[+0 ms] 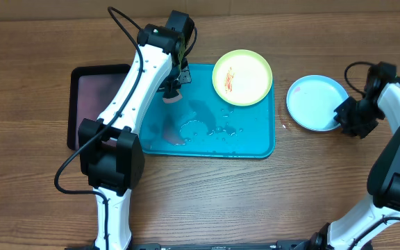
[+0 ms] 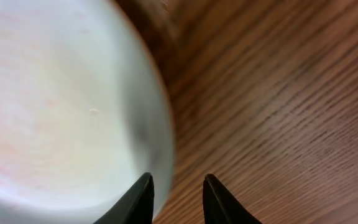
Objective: Clean dirty plates on tray and stack at the side
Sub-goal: 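Stack the light-blue plate onto the white plate beside the tray, then grasp the yellow plate rim with the right gripper and pull it center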
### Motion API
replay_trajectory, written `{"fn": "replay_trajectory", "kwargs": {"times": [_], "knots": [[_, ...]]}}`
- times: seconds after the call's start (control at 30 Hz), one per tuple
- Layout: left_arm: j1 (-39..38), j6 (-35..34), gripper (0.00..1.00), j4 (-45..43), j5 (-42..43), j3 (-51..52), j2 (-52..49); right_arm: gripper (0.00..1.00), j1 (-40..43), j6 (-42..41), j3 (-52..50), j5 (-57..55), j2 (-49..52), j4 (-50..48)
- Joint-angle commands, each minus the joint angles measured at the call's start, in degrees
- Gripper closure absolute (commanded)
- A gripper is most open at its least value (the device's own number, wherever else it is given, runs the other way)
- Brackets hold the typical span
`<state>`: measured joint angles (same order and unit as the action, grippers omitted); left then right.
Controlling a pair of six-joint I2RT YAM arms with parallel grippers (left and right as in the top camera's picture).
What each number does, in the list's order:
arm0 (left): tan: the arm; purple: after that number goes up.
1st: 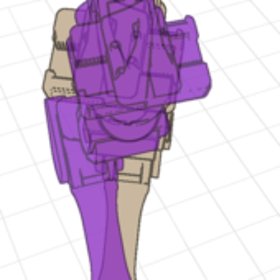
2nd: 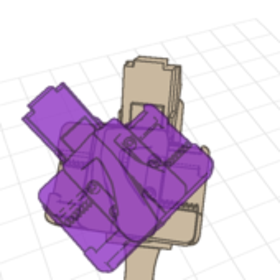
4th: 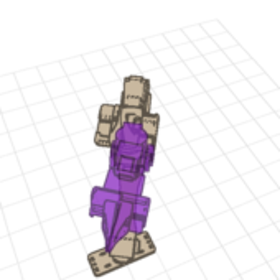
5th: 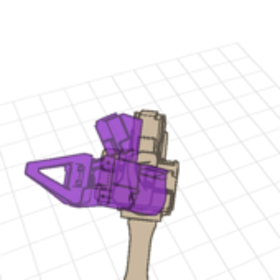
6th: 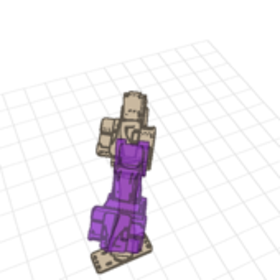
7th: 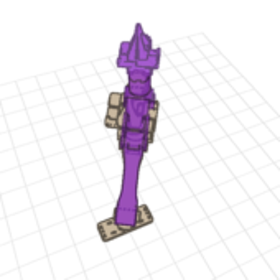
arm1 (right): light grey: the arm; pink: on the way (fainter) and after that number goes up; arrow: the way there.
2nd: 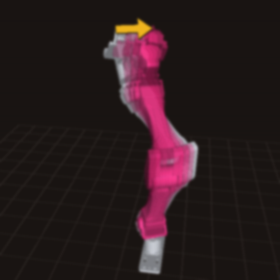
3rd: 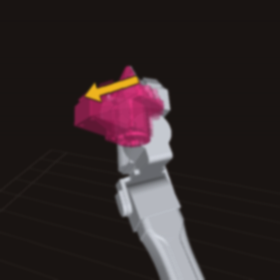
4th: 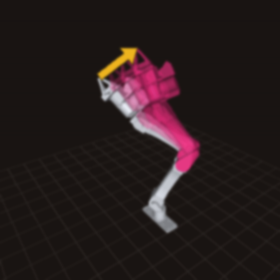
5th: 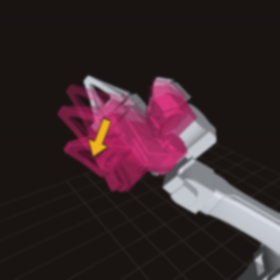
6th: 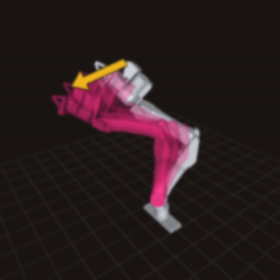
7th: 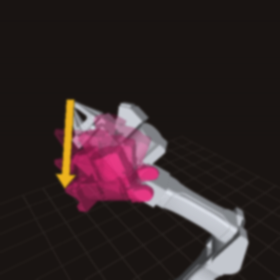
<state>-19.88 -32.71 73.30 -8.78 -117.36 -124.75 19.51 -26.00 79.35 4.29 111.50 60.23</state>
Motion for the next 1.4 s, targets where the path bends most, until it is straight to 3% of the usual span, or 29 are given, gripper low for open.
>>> {"fn": "replay_trajectory", "kwargs": {"times": [0.0, 0.13, 0.23, 0.33, 0.43, 0.57, 0.73, 1.03, 1.17, 1.37], "knots": [[-0.3, -0.7, 0.96, -0.1, 0.3, 0.4, -0.1, 0.67, -1.3, 5.0, 7.4, 5.2, -0.6, 1.3], [-0.3, -0.7, 0.96, -0.1, 0.3, 0.4, -0.1, 0.57, -4.5, 11.4, 13.1, 16.0, -0.7, 1.7], [-0.3, -0.7, 0.96, -0.3, 0.3, 0.4, -0.1, 0.48, -8.4, 11.2, 13.7, 19.9, -0.7, -1.2], [-0.3, -0.7, 0.96, -0.4, 0.3, 0.4, -0.1, 0.42, -13.4, 10.9, 13.6, 18.9, -0.1, -3.6], [-0.4, -0.7, 0.96, -0.6, 0.3, 0.4, -0.1, 0.41, -18.5, 5.5, 13.5, 10.6, 0.9, -5.2], [-0.4, -0.7, 0.96, -0.7, 0.3, 0.4, -0.1, 0.49, -24.4, -0.2, 13.5, 4.5, 4.4, -7.7], [-0.4, -0.7, 0.96, -0.6, 0.3, 0.4, -0.1, 0.69, -28.3, -4.5, 13.5, 2.5, 9.1, -8.7], [-0.4, -0.7, 0.96, -0.5, 0.3, 0.4, -0.1, 0.78, -30.9, -5.3, 12.4, 1.7, 12.1, -11.4], [-0.4, -0.7, 0.96, -0.4, 0.3, 0.4, -0.1, 0.96, -31.0, -5.3, 11.4, 1.7, 12.3, -10.5], [-0.4, -0.7, 0.96, -0.4, 0.3, 0.4, -0.1, 0.96, -33.9, -5.3, 11.4, 5.1, 12.2, -6.1]]}}
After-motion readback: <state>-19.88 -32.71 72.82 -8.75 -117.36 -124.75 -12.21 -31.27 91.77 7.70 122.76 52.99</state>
